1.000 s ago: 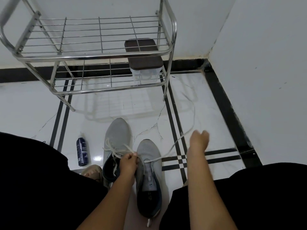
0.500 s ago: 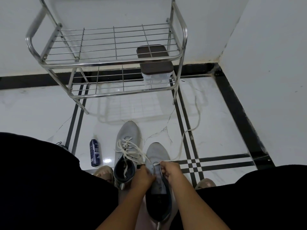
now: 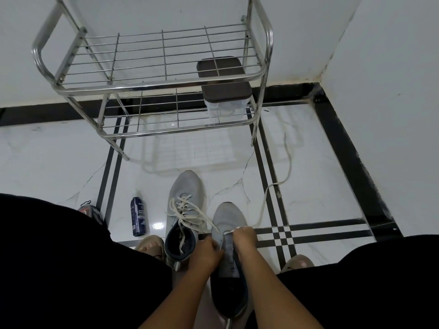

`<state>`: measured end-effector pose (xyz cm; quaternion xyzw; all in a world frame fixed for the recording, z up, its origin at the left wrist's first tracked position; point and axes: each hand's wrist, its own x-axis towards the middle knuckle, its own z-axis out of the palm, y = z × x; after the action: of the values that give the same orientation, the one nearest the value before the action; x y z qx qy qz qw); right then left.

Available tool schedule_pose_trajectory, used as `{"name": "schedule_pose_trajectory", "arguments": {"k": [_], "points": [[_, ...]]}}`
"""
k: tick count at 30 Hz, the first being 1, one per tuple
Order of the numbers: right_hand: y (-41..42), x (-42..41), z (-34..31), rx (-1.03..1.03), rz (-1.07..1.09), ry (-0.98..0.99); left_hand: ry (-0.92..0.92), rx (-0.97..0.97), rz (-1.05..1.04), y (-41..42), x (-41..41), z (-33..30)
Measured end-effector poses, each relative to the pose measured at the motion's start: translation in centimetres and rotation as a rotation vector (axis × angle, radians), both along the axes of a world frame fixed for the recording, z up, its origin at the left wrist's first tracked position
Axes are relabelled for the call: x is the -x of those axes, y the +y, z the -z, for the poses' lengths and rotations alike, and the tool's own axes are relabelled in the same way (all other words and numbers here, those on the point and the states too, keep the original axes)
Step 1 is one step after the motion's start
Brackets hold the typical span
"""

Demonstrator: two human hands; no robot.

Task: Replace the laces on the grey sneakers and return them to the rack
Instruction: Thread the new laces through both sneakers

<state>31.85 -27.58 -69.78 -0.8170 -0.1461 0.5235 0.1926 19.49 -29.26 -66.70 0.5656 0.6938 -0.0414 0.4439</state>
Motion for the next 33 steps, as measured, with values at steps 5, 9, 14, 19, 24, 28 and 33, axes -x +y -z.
{"name": "schedule_pose_trajectory", "arguments": {"k": [5,9,14,19,24,28,33], "points": [[0.1,-0.4,-0.2,-0.075,0.300,0.205,-0.019,-0.013,-0.010,0.0,-0.1,0.1],[-0.6,-0.7,-0.7,-0.120,0.513,0.315,-0.033,0.002,-0.029,0.0,0.0,0.3],[-1.2,-0.9,-1.4,-0.133,0.669,0.413,-0.032,0.030,-0.023,0.0,-0.1,0.4],[-1.5,-1.4,-2.4,-0.115,0.591,0.475,-0.026,0.031,-0.021,0.0,-0.1,0.7],[-1.9,-2.9,-2.3,-0.081,0.648,0.566,-0.006,0.007,0.010,-0.1,-0.3,0.9],[-2.2,-2.9,-3.1,-0.067,0.591,0.544,-0.014,0.005,0.003,-0.1,-0.4,1.1],[-2.8,-1.9,-2.6,0.009,0.213,0.220,-0.069,-0.034,-0.145,0.6,-0.9,0.9]]}}
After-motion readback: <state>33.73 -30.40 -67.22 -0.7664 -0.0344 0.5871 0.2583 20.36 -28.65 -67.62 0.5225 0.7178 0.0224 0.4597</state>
